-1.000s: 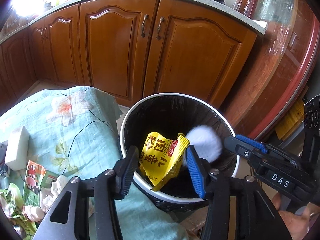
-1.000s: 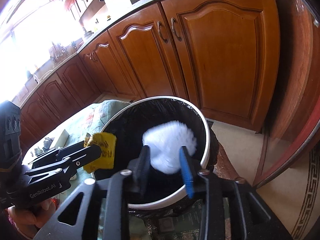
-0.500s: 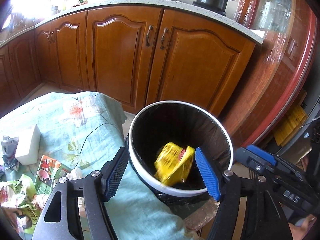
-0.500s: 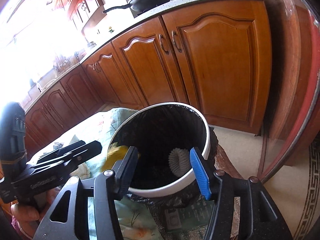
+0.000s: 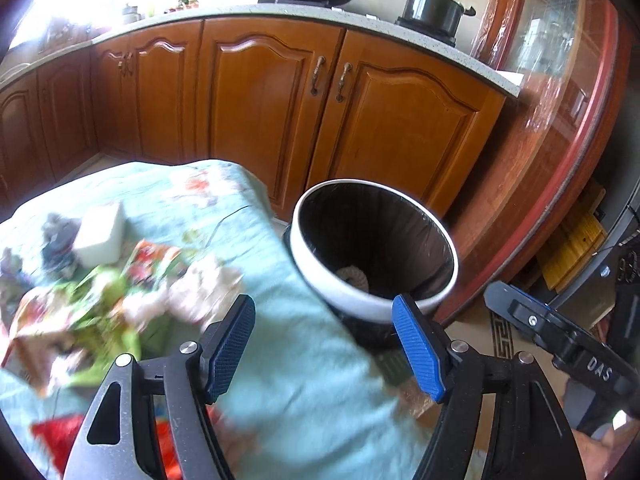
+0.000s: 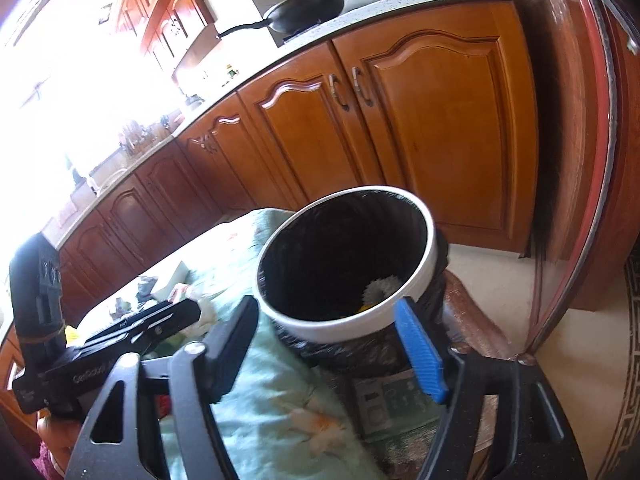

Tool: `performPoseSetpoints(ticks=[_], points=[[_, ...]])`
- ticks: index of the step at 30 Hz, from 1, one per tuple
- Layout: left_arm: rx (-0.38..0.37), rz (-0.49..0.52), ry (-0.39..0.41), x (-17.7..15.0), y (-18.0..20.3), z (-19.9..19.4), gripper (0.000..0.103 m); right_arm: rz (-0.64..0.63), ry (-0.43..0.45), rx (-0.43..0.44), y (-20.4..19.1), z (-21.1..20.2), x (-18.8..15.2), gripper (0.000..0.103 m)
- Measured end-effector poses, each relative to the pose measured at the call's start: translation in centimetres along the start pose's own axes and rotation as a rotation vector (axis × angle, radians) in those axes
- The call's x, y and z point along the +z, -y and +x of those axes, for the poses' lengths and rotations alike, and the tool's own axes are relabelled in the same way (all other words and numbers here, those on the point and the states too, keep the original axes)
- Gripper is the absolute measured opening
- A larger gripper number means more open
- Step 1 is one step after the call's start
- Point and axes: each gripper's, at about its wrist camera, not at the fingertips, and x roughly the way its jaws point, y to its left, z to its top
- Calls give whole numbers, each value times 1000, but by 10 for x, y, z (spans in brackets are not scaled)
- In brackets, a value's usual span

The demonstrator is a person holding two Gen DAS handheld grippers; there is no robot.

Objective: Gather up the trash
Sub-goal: 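Grasp the red QR-code wrapper with the left tool while the right tool grasps a red strip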

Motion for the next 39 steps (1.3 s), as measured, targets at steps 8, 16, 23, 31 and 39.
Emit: performPoseSetpoints(ticks=[8,16,23,31,39], points=[[52,-14,69,-40,-21,-67,74,12,-27,75,-31,-3,-30,98],[129,-36,159,-76,-43,-128,85,-70,-42,139,-76,-7,-56,101],[161,-115,160,-106,-68,-162,86,-122,-69,183,-108,-4,-74,101],[172,-195,139,-112,-90,-177,86,-135,-116,223,-130,7,-86,101],[151,-240,92,-100,-110,-166,86,-89,-159,254,-138,27,-78,100]])
